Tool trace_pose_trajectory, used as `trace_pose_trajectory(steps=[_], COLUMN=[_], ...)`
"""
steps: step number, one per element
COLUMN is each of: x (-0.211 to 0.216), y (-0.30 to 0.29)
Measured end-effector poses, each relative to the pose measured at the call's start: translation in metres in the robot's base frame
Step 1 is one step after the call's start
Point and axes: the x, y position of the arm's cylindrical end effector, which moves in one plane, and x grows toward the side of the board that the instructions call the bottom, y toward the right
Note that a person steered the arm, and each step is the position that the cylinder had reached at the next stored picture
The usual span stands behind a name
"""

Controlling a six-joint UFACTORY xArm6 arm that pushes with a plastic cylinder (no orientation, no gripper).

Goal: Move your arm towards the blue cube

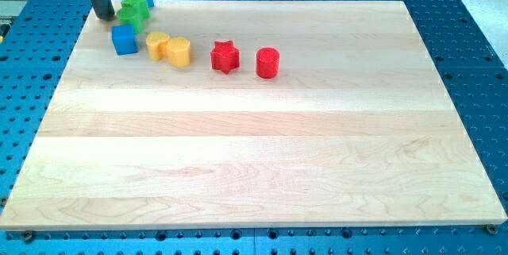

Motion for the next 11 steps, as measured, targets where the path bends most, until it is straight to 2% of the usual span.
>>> trace_pose_trajectory(steps=[2, 4, 6, 7, 11], x=[-0.037, -0.031, 0.068, 0.092, 0.096], y=[-0.012, 0.004, -0.001, 0.004, -0.004])
